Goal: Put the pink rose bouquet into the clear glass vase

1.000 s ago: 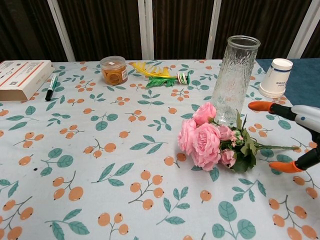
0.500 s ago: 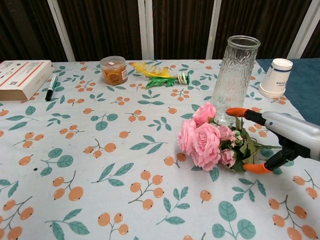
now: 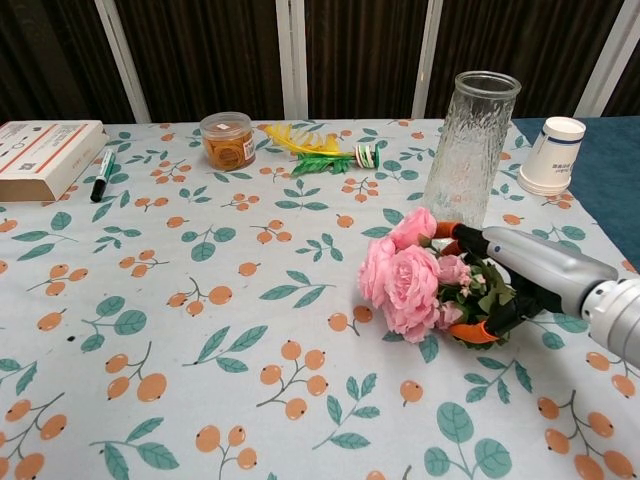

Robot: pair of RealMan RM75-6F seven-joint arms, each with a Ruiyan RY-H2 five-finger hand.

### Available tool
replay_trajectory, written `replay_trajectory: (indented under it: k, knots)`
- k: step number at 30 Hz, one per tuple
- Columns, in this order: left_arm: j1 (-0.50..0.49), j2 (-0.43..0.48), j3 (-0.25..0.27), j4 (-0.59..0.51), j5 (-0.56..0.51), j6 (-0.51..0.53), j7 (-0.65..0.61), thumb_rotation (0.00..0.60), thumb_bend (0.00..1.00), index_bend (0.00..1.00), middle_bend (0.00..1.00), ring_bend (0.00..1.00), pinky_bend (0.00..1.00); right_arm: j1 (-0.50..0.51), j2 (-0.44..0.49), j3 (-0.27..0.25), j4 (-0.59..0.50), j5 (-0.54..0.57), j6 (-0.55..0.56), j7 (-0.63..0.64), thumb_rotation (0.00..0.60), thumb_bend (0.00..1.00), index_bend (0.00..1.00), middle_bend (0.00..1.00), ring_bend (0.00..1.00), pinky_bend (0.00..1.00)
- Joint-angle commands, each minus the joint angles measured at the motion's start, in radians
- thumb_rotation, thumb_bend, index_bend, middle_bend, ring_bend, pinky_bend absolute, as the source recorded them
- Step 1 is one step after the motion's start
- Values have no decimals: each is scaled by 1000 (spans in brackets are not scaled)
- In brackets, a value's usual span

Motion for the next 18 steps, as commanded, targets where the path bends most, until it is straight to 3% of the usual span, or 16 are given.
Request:
replay_trajectory:
  k: [1, 4, 7, 18]
  knots:
    - [0, 0, 0, 0, -2, -1, -2, 600, 0, 0, 0, 0, 0, 8, -11, 2, 9, 4, -5, 3, 600, 280, 272, 395, 408, 284]
    - [-1, 1, -1, -1, -3, -2, -4, 600, 0, 0, 0, 0, 0, 14, -18, 1, 13, 5, -5, 3, 600, 280, 381, 478, 492, 362]
    - [-1, 2, -1, -1, -4, -2, -6, 600, 0, 0, 0, 0, 0, 18, -18, 2, 2, 1, -1, 6, 600, 286, 447, 514, 524, 372]
    - [1, 5, 1, -5, -3, -2, -14, 600, 0, 0, 0, 0, 0, -10, 122, 42, -195, -26, 90, 50, 600, 311, 511, 539, 551, 372]
